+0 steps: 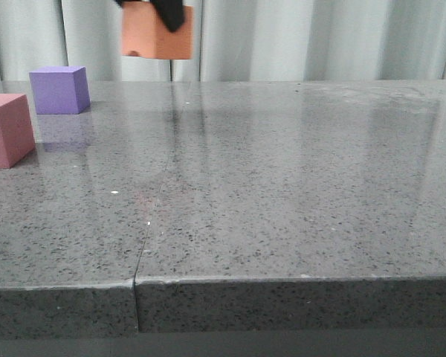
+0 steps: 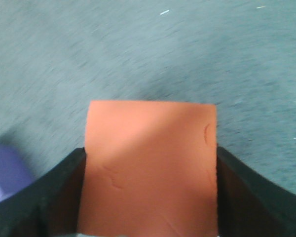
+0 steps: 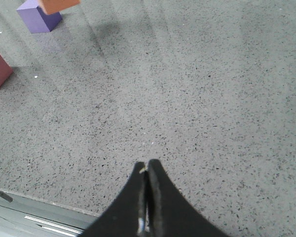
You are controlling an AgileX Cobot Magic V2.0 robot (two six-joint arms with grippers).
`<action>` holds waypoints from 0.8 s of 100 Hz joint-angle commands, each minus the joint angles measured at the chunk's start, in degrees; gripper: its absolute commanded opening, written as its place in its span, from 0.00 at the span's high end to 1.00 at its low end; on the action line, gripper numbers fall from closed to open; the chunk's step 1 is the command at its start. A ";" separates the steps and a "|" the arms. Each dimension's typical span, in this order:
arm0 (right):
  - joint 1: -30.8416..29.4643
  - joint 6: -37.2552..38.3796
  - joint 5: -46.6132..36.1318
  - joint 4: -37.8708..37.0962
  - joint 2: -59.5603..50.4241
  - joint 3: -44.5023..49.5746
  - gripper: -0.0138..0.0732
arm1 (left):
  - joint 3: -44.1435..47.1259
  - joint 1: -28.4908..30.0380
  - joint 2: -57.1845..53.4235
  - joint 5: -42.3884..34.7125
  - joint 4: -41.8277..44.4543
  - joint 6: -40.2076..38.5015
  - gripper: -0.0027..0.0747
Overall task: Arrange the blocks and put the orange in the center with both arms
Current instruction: 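Lift the orange cube with the left gripper and carry it toward the purple cube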
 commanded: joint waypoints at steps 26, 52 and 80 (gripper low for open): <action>-0.12 -0.31 -4.31 -1.03 0.36 -1.37 0.92 | 1.80 5.32 -6.50 1.05 11.56 -17.45 0.56; -0.12 -0.31 -4.31 -1.03 0.36 -1.37 0.92 | 10.75 9.42 -9.50 -4.46 12.88 -26.03 0.56; -0.12 -0.31 -4.31 -1.03 0.36 -1.37 0.92 | 17.63 9.92 -9.96 -8.96 16.47 -32.72 0.56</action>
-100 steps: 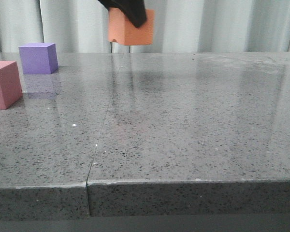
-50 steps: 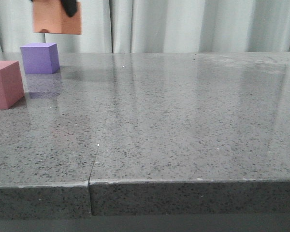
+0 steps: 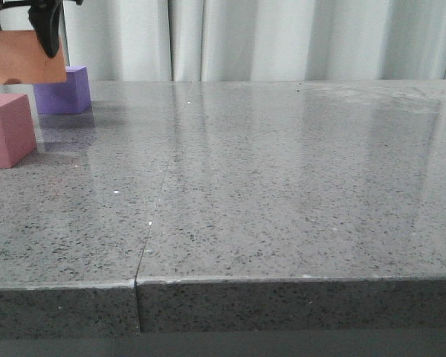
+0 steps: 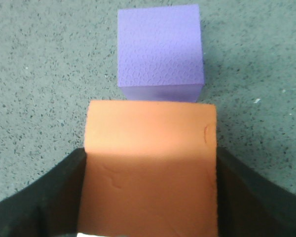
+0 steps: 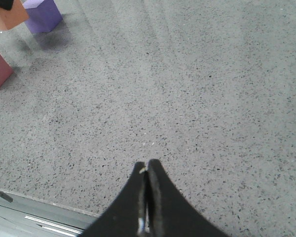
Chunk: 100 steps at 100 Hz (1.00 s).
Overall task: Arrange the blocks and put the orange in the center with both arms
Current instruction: 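Lift the orange cube with the left gripper and carry it toward the purple cube, then lower the orange cube between the pink and purple cubes and release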
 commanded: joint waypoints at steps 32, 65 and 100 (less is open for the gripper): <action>-0.12 -0.31 -4.31 -1.03 0.36 -1.37 0.92 | 5.85 0.32 -2.98 -8.18 2.20 -4.42 0.56; -0.12 -0.31 -4.31 -1.03 0.36 -1.37 0.92 | 6.25 0.32 -2.59 -8.20 2.09 -4.51 0.48; -0.12 -0.31 -4.31 -1.03 0.36 -1.37 0.92 | 6.25 0.32 -2.59 -8.20 1.48 -4.51 0.23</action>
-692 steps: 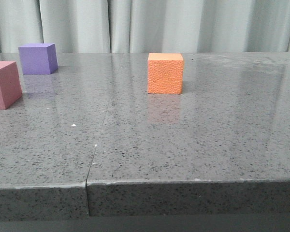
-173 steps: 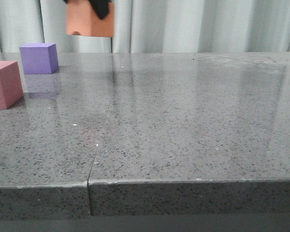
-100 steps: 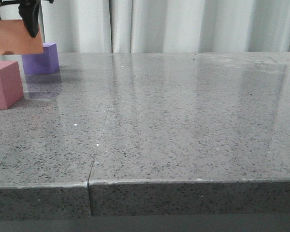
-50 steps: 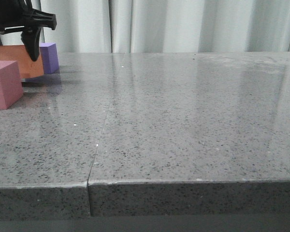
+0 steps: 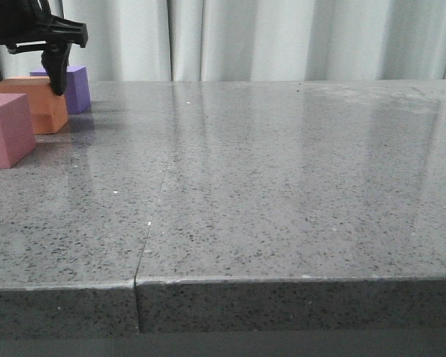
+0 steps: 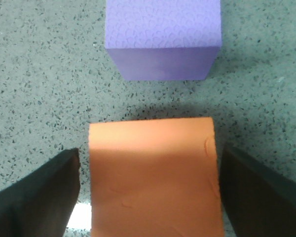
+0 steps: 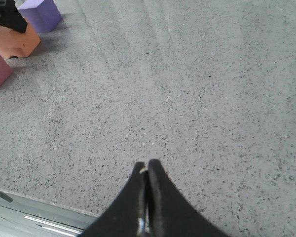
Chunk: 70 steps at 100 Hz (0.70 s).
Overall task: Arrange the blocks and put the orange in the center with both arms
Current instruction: 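Lower the orange cube between the pink and purple cubes and release, then raise the left gripper away from the cubes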
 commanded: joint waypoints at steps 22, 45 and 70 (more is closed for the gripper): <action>-0.12 -0.31 -4.28 -1.03 0.36 -1.37 0.92 | -1.40 -0.01 -4.93 -2.70 0.84 -0.68 0.23; -0.12 -0.31 -4.28 -1.03 0.36 -1.37 0.92 | -1.40 -0.01 -10.50 -3.97 0.84 -0.68 0.27; -0.12 -0.31 -4.28 -1.03 0.36 -1.37 0.92 | -1.28 -0.01 -16.42 -3.84 1.24 -0.48 0.71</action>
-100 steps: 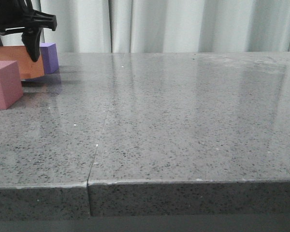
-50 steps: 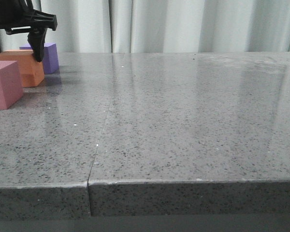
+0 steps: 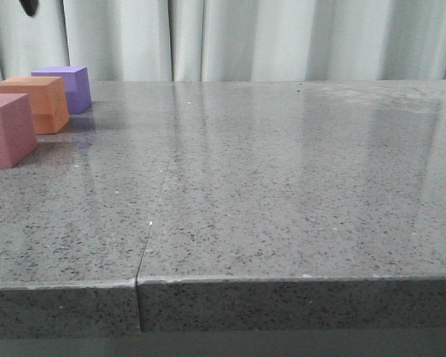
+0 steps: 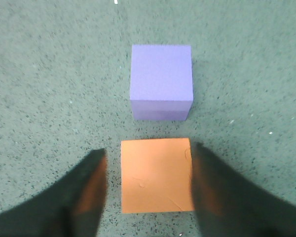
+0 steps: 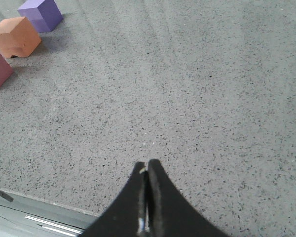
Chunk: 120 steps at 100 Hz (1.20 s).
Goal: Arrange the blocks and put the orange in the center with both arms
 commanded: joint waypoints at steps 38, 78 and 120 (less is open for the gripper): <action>-0.12 -0.31 -4.28 -1.03 0.36 -1.37 0.92 | 6.41 -0.01 -14.52 -3.24 1.21 -0.29 0.99; -0.12 -0.31 -4.28 -1.03 0.36 -1.37 0.92 | 24.90 -0.01 -31.78 -6.72 -0.32 -0.29 0.99; -0.12 -0.31 -4.32 -1.03 0.36 -1.37 0.92 | 41.03 -0.01 -49.90 -10.28 -1.76 -0.29 0.99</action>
